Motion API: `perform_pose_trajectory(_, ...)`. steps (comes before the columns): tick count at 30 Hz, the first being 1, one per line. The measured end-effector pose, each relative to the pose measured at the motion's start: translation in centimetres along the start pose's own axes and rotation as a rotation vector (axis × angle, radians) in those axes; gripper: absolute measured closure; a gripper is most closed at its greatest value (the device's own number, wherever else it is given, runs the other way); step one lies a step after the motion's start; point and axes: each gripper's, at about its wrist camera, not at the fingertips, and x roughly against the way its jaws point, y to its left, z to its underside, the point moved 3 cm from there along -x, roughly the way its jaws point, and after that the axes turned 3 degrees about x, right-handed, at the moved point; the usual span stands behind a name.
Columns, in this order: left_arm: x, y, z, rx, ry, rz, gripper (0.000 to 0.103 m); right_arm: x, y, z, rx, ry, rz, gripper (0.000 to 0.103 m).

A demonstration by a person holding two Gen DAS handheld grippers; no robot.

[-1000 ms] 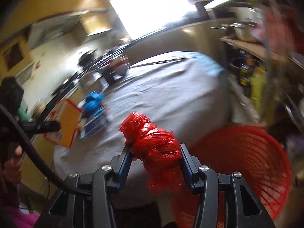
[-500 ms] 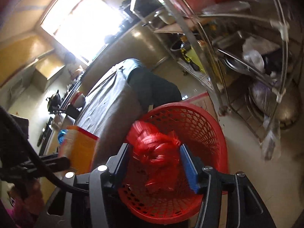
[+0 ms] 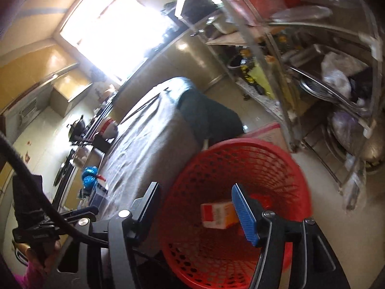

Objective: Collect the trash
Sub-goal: 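Carry both items to the red mesh basket and open both grippers, then swing both grippers back over the table toward the remaining items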

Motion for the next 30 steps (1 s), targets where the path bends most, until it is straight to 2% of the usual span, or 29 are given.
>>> perform_pose_trajectory(8,5.2,10.8,5.2,0.21,-0.096,-0.187,0.041,-4.9,8.8,-0.5,0.141,0.069,-0.12,0.038)
perform_pose_trajectory(12,8.2,16.6,7.6,0.346,-0.148,-0.279,0.041,-7.9,13.2,0.5,0.193,0.126,-0.184,0.038)
perform_pose_trajectory(15,9.5,19.3,8.9,0.414,-0.173,-0.316,0.041,-10.2,16.9,1.9,0.246,0.182,-0.222,0.038)
perform_pose_trajectory(19,10.5,21.6,9.8,0.487,-0.195,-0.326,0.041,-13.2,21.4,3.7,0.298,0.26,-0.261,0.038)
perform_pose_trajectory(24,10.9,22.8,10.2,0.518,-0.215,-0.326,0.041,-16.4,24.8,4.9,0.277,0.359,-0.293,0.038)
perform_pose_trajectory(30,11.0,24.5,11.3,0.565,-0.216,-0.32,0.041,-18.8,28.8,8.2,0.371,0.468,-0.273,0.038)
